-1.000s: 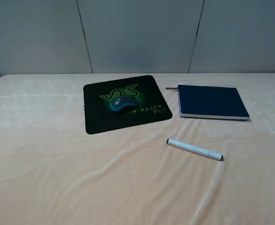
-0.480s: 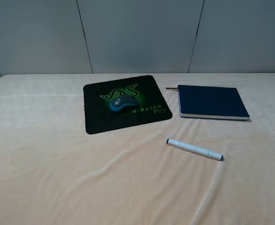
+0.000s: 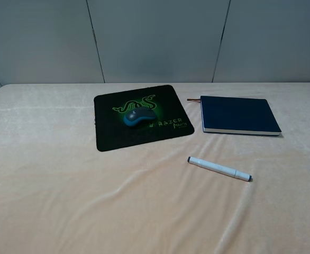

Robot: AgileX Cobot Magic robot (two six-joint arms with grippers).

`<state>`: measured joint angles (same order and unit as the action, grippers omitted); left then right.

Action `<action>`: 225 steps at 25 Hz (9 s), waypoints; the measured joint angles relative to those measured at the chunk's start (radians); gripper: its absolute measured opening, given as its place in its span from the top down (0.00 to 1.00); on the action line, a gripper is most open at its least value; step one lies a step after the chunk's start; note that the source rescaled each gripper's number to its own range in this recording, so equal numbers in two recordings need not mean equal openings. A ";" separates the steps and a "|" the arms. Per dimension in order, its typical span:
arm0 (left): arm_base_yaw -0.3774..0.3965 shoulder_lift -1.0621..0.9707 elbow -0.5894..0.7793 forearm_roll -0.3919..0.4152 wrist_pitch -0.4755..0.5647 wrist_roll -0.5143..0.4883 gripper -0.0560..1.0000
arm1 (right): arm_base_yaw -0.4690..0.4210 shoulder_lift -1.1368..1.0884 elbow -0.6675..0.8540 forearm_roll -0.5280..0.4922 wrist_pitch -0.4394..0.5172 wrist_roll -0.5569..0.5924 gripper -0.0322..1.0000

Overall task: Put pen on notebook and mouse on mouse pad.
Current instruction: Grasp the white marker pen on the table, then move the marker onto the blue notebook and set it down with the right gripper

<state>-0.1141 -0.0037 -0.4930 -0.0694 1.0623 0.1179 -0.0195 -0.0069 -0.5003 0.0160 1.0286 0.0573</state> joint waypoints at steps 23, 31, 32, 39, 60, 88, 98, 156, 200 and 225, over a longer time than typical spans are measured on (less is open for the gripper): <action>0.000 0.000 0.000 -0.002 0.000 0.000 0.00 | 0.000 0.604 -0.157 -0.003 -0.168 -0.211 0.00; 0.000 0.000 0.000 -0.002 0.000 0.000 0.00 | 0.000 1.115 -0.297 0.101 -0.190 -0.534 0.00; 0.000 0.000 0.000 -0.002 0.000 0.000 0.00 | 0.004 1.167 -0.316 0.116 -0.195 -0.548 0.00; 0.000 0.000 0.000 -0.002 0.000 0.000 0.00 | 0.188 1.424 -0.394 0.129 -0.252 -0.624 0.00; 0.000 0.000 0.000 -0.002 0.000 0.000 0.00 | 0.384 1.670 -0.428 0.190 -0.373 -0.636 0.00; 0.000 0.000 0.000 -0.002 0.000 0.000 0.00 | 0.384 1.865 -0.350 0.415 -0.555 -0.796 0.00; 0.000 0.000 0.000 -0.002 0.000 0.000 0.00 | 0.384 1.866 -0.350 0.409 -0.547 -0.790 0.15; 0.000 0.000 0.000 -0.002 0.000 0.000 0.00 | 0.602 1.865 -0.444 -0.056 -0.421 -0.343 0.97; 0.000 0.000 0.000 -0.002 0.000 0.000 0.00 | 0.219 2.225 -1.177 -0.033 -0.143 -0.421 0.97; 0.000 0.000 0.000 -0.002 0.000 0.000 0.00 | 0.219 2.225 -1.177 -0.034 -0.190 -0.374 0.00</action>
<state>-0.1141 -0.0037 -0.4930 -0.0715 1.0623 0.1182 0.1990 2.2185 -1.6768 -0.0182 0.8383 -0.3166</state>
